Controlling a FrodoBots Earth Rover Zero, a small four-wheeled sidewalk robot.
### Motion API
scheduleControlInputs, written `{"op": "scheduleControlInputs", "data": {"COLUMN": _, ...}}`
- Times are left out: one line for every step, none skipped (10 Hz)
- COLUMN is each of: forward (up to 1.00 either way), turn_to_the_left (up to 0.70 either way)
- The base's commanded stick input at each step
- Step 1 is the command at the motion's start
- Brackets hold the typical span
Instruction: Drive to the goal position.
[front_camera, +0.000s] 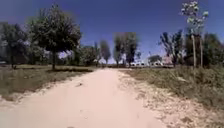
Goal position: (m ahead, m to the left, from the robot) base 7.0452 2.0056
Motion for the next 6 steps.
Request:
{"op": "scheduleControlInputs", "data": {"forward": 0.85, "turn_to_the_left": 0.00}}
{"op": "scheduleControlInputs", "data": {"forward": 0.85, "turn_to_the_left": 0.00}}
{"op": "scheduleControlInputs", "data": {"forward": 0.85, "turn_to_the_left": 0.00}}
{"op": "scheduleControlInputs", "data": {"forward": 0.85, "turn_to_the_left": 0.00}}
{"op": "scheduleControlInputs", "data": {"forward": 0.85, "turn_to_the_left": 0.00}}
{"op": "scheduleControlInputs", "data": {"forward": 0.85, "turn_to_the_left": 0.00}}
